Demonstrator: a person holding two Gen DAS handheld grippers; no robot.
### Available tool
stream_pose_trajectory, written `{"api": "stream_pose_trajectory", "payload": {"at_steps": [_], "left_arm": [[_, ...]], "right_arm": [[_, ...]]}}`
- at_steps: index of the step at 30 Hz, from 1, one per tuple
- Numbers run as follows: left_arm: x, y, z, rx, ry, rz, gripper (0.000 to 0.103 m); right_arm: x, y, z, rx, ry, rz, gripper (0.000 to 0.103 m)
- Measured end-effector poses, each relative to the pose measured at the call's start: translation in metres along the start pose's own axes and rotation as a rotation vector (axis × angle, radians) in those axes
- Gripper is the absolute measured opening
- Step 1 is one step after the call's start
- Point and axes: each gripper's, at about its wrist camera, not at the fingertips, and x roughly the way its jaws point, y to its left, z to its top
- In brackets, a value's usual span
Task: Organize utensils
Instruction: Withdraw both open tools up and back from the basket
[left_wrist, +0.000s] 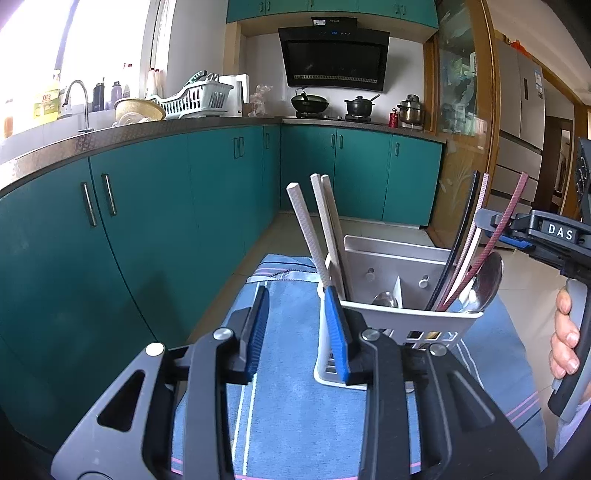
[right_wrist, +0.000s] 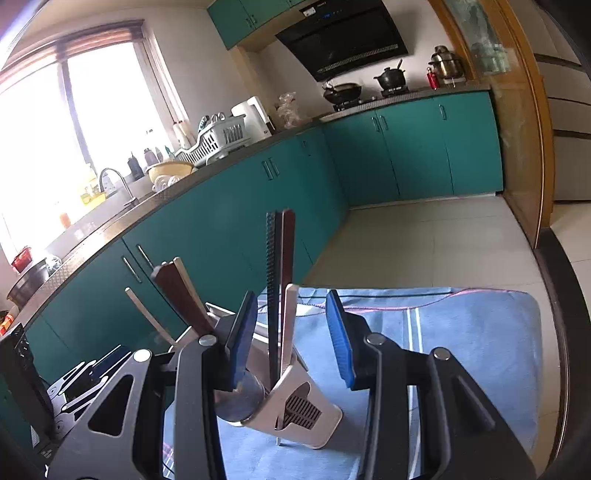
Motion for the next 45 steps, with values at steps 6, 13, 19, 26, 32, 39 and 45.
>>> {"api": "stream_pose_trajectory", "payload": {"at_steps": [6,13,19,26,32,39,45], "left_arm": [[0.000,0.000,-0.003,0.007,0.003,0.000,0.032],[0.000,-0.001,-0.004,0.003,0.006,-0.007,0.032],[-0.001,0.005,-0.008,-0.013,0.009,-0.009,0.033],[-0.003,0.008,-0.008,-0.024,0.012,-0.014,0.038],[-0.006,0.009,-0.006,-0.035,0.015,-0.024,0.039],[-0.022,0.014,-0.007,-0.036,-0.018,-0.001,0.052],[-0.066,0.022,-0.016,-0.030,-0.084,0.010,0.074]], "right_arm": [[0.000,0.000,0.001,0.026,-0.009,0.026,0.007],[-0.033,0.011,0.023,0.007,-0.125,0.010,0.007],[-0.047,0.023,0.017,-0.088,-0.217,-0.017,0.007],[-0.063,0.018,0.006,-0.075,-0.228,-0.041,0.014],[-0.079,0.014,0.012,-0.049,-0.269,-0.096,0.043],[-0.109,0.042,-0.014,-0.100,-0.285,-0.255,0.066],[-0.134,0.088,-0.073,-0.126,-0.278,-0.314,0.095]]}}
